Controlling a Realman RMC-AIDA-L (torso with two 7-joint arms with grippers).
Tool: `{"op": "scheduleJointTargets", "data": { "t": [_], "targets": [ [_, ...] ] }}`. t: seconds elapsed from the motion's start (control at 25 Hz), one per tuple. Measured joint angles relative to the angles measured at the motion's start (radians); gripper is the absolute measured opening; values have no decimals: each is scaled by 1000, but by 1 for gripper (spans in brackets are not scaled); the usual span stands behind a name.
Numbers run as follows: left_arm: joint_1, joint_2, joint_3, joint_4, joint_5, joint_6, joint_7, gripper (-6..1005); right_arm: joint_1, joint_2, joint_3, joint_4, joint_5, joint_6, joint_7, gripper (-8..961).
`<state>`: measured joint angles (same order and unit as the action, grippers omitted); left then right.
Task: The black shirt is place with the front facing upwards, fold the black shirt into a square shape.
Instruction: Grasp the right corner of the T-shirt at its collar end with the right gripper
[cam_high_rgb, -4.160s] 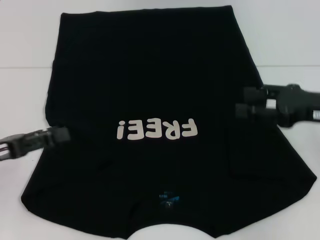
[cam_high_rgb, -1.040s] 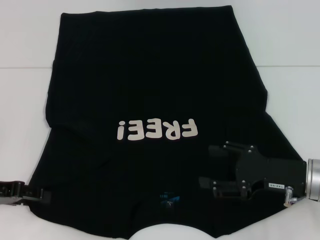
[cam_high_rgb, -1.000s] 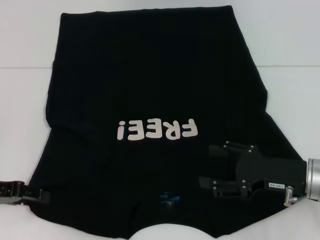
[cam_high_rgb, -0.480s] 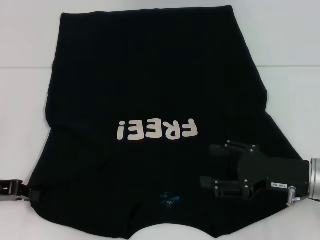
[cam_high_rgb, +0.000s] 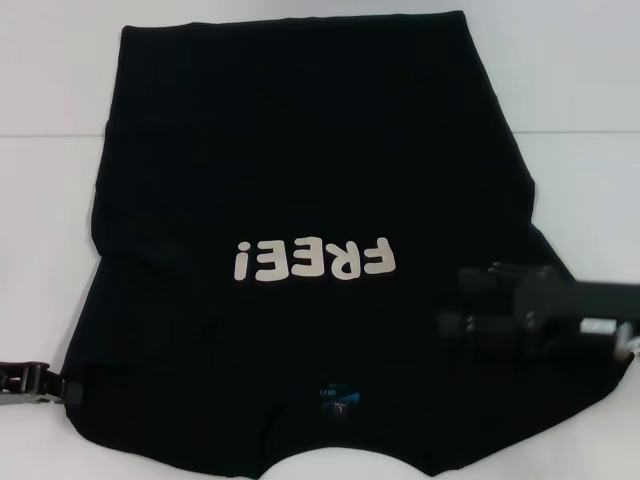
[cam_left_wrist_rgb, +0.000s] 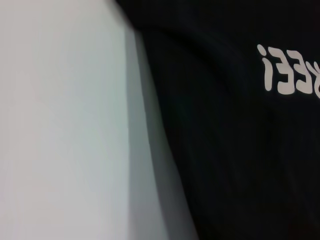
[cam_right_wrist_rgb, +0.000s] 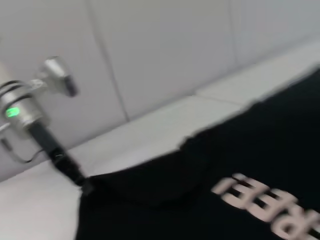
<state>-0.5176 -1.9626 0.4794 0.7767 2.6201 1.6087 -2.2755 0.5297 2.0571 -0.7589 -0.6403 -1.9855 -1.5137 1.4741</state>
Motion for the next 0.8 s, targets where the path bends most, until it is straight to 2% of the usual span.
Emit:
{"op": "scheduleJointTargets", "data": {
  "t": [0.08,0.16,0.2,0.32,0.4,0.48,0.6,0.8],
  "targets": [
    [1,-1,-1,3,0,1,0,-2,4,-13,0,-92,-71,-1,213,871],
    [2,-1,-2,4,0,5,0,-2,29,-44,0,-175,-174,-12,457,871],
    [2,0,-2,4,-1,7,1,-2,38,-54,0,-192,-201,-17,515,871],
    [2,1,-3,5,-5,19,6,-2,94,-117,3,-228,-354,-77,794,870],
    [3,2,-4,5,-10,26,9,-2,123,-144,16,-234,-450,-111,930,870],
    [3,2,-4,6,-12,27,11,-2,140,-154,42,-249,-538,-143,1006,870],
    [4,2,-4,5,-12,28,16,-2,151,-153,73,-262,-642,-166,1038,869],
    [4,1,-4,5,-12,29,24,-2,141,-148,84,-246,-692,-155,1043,869]
  ]
}}
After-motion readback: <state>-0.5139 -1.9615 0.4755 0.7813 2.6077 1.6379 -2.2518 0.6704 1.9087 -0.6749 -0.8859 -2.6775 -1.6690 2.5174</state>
